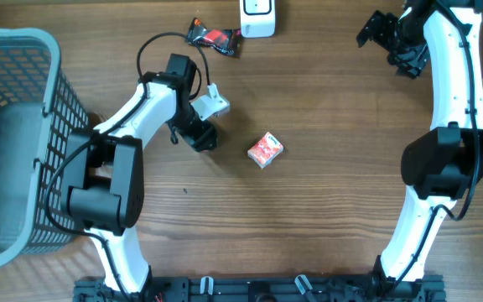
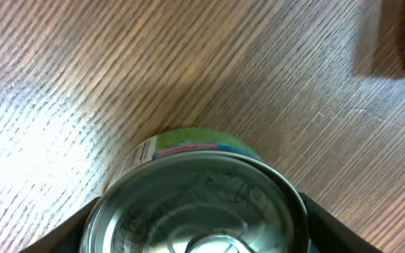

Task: Scan the item barcode

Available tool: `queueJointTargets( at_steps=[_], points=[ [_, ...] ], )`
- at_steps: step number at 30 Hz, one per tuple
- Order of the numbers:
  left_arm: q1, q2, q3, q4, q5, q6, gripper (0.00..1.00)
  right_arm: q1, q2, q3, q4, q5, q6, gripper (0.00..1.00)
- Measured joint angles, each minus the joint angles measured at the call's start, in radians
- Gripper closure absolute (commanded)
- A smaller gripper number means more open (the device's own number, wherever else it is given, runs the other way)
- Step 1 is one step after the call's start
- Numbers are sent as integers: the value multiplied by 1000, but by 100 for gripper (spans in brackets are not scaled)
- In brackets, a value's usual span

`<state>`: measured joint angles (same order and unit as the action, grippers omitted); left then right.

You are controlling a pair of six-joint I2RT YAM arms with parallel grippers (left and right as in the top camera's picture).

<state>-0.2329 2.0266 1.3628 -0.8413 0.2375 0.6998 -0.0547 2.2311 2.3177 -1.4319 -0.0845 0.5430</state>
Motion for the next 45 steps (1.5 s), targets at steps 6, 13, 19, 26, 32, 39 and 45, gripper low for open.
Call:
queueJointTargets(
  at_steps=[6,13,19,26,32,39,45],
  points=[
    [-2,0,2,2,-65,2,33,0,0,0,0,0,0,0],
    [-2,0,3,66,-111,1,30,0,0,0,1,0,0,0],
    [-2,0,3,156,-176,48,17,0,0,0,5,0,-6,0],
    [-14,11,3,161,-227,156,4,0,0,0,20,0,-7,0],
    [-56,11,5,153,-206,185,0,0,0,0,24,0,-7,0],
    [-121,11,2,184,-183,174,0,0,0,0,23,0,-7,0],
    [-107,14,0,304,-266,-65,0,0,0,0,23,0,-22,0]
  ],
)
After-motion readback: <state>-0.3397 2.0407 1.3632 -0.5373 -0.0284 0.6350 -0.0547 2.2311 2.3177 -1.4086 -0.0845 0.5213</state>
